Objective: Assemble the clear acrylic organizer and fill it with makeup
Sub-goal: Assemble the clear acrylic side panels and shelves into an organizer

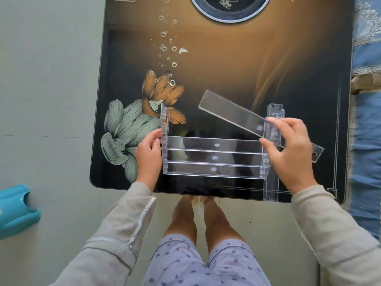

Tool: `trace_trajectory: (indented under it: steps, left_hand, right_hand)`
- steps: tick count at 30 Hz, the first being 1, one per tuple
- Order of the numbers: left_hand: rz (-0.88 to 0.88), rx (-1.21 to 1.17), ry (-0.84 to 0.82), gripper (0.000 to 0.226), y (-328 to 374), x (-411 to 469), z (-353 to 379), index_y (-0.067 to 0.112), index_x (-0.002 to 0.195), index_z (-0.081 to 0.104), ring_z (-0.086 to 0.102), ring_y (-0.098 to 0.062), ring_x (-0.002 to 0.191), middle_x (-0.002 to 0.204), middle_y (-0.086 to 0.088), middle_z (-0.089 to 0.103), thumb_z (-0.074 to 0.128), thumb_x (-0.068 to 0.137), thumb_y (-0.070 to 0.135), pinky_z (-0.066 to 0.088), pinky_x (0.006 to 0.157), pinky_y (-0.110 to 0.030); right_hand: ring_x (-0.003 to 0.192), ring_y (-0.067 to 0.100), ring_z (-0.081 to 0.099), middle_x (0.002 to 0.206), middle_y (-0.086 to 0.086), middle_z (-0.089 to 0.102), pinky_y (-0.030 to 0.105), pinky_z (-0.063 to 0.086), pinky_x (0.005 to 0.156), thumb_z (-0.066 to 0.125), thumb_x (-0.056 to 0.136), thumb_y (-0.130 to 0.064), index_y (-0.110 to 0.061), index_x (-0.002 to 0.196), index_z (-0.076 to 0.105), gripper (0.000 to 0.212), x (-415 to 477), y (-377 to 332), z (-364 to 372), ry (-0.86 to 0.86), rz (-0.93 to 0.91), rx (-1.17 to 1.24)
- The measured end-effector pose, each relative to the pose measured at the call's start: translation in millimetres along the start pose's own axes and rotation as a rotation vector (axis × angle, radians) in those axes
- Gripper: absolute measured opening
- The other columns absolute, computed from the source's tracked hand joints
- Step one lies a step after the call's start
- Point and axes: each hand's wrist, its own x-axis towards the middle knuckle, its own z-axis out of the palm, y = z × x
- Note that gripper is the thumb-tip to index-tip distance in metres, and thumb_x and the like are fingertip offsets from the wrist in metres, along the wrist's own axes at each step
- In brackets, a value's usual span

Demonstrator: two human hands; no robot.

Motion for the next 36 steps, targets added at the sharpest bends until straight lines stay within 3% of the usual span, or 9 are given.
trace_trajectory:
  steps: [2, 4, 9, 14, 27, 31, 36]
  left_hand:
    - [-0.012, -0.023, 0.006, 0.033, 0, 2, -1, 0.008, 0.118, 0.060, 0.061, -0.021, 0.102, 0.102, 0.000, 0.062, 0.039, 0.093, 0.002, 0.050, 0.097, -0.043]
    - [-0.011, -0.023, 0.010, 0.032, 0, 3, 0, 0.009, 0.116, 0.062, 0.061, -0.021, 0.103, 0.101, 0.002, 0.063, 0.040, 0.093, 0.004, 0.049, 0.097, -0.045]
    - [-0.007, -0.020, 0.024, 0.034, 1, 6, 3, 0.007, 0.115, 0.064, 0.061, -0.017, 0.098, 0.099, 0.004, 0.063, 0.041, 0.091, 0.002, 0.051, 0.096, -0.043]
    - [-0.029, -0.015, 0.021, 0.039, 1, 7, 4, 0.008, 0.118, 0.062, 0.062, -0.022, 0.105, 0.103, 0.004, 0.063, 0.036, 0.090, -0.003, 0.051, 0.097, -0.043]
    - [-0.021, -0.014, 0.009, 0.042, 2, 7, 4, 0.008, 0.119, 0.061, 0.060, -0.014, 0.099, 0.103, 0.007, 0.062, 0.035, 0.089, -0.006, 0.051, 0.093, -0.033]
    - [-0.015, 0.009, 0.019, 0.042, 2, 7, 5, 0.009, 0.120, 0.061, 0.061, -0.009, 0.089, 0.102, 0.007, 0.061, 0.035, 0.090, -0.005, 0.051, 0.084, -0.024]
    - [-0.013, 0.005, 0.036, 0.041, 1, 8, 5, 0.008, 0.119, 0.062, 0.059, -0.008, 0.089, 0.100, 0.008, 0.061, 0.035, 0.090, -0.004, 0.049, 0.080, -0.020]
  right_hand:
    - [0.099, 0.028, 0.053, 0.104, 0.017, 0.058, 0.026, 0.036, 0.091, 0.072, 0.075, -0.005, -0.005, 0.117, 0.061, 0.043, 5, -13, 11, -0.132, -0.081, -0.010]
    - [0.101, 0.028, 0.053, 0.105, 0.015, 0.058, 0.026, 0.037, 0.093, 0.071, 0.076, -0.005, -0.005, 0.118, 0.060, 0.043, 8, -22, 23, -0.233, -0.119, 0.004]
    - [0.104, 0.030, 0.052, 0.108, 0.015, 0.059, 0.037, 0.041, 0.096, 0.070, 0.077, -0.006, -0.005, 0.121, 0.059, 0.045, 16, -26, 46, -0.343, -0.154, -0.089]
    - [0.100, 0.030, 0.053, 0.106, 0.015, 0.060, 0.035, 0.040, 0.092, 0.070, 0.077, -0.007, -0.005, 0.119, 0.060, 0.043, 19, -25, 54, -0.349, -0.162, -0.132]
    - [0.100, 0.030, 0.054, 0.106, 0.015, 0.060, 0.035, 0.040, 0.091, 0.071, 0.077, -0.007, -0.006, 0.119, 0.060, 0.044, 24, -28, 53, -0.359, -0.176, -0.133]
    - [0.102, 0.030, 0.053, 0.107, 0.015, 0.059, 0.036, 0.039, 0.094, 0.069, 0.079, -0.008, -0.007, 0.122, 0.059, 0.044, 24, -26, 55, -0.389, -0.154, -0.121]
    - [0.101, 0.030, 0.053, 0.106, 0.016, 0.060, 0.037, 0.040, 0.093, 0.069, 0.078, -0.008, -0.007, 0.122, 0.059, 0.045, 25, -27, 55, -0.374, -0.160, -0.130]
